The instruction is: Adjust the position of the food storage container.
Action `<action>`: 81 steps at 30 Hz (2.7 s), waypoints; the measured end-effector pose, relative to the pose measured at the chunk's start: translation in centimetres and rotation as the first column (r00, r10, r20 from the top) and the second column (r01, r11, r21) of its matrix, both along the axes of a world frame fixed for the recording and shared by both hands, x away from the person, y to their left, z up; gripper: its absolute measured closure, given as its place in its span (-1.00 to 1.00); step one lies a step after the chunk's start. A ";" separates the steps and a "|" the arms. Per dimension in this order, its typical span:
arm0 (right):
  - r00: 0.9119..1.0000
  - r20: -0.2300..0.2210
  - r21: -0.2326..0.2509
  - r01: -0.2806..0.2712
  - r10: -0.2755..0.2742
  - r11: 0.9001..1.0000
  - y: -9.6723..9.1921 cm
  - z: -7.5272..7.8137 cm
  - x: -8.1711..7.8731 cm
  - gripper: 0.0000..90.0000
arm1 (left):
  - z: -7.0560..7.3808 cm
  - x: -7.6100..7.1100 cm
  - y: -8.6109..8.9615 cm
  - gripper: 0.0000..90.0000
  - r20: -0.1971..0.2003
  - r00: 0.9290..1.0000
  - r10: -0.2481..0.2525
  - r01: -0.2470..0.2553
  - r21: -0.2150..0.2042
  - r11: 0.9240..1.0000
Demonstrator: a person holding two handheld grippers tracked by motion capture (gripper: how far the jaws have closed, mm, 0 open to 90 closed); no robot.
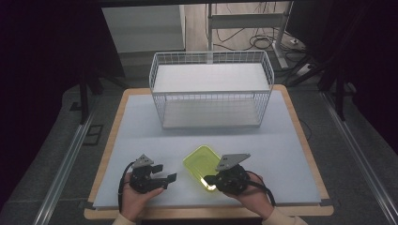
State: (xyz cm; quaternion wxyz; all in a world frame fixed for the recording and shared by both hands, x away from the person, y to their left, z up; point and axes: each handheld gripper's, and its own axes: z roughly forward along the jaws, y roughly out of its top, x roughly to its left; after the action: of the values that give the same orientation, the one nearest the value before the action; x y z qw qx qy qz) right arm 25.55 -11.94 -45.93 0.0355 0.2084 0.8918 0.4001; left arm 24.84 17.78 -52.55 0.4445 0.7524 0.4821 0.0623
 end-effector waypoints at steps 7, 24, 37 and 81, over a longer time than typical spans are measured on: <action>0.998 -0.006 -0.062 -0.060 0.059 0.996 2.2 -1.1 -1.1 0.99 | 0.0 0.0 0.0 -0.44 0.001 1.000 -0.002 0.002 -0.001 1.000; 0.998 -0.022 -0.145 -0.054 0.052 0.988 2.4 -3.2 -1.3 0.99 | 0.0 0.0 0.2 -0.44 -0.002 1.000 -0.001 0.001 -0.015 1.000; 0.999 -0.030 -0.135 0.016 -0.020 0.991 -1.1 -3.0 -0.7 1.00 | 0.0 0.0 0.3 -0.44 -0.004 1.000 0.004 -0.005 -0.026 1.000; 0.968 -0.013 0.018 0.250 -0.250 0.968 -9.6 -0.1 3.8 0.99 | 0.1 0.1 0.5 -0.45 -0.004 1.000 0.011 -0.011 -0.031 0.999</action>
State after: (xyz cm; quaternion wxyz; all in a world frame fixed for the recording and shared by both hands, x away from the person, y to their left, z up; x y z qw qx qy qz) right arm 29.38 -21.58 -46.07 0.0788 0.3216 0.8547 0.3998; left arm 24.90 18.27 -52.41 0.4549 0.7428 0.4881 0.0557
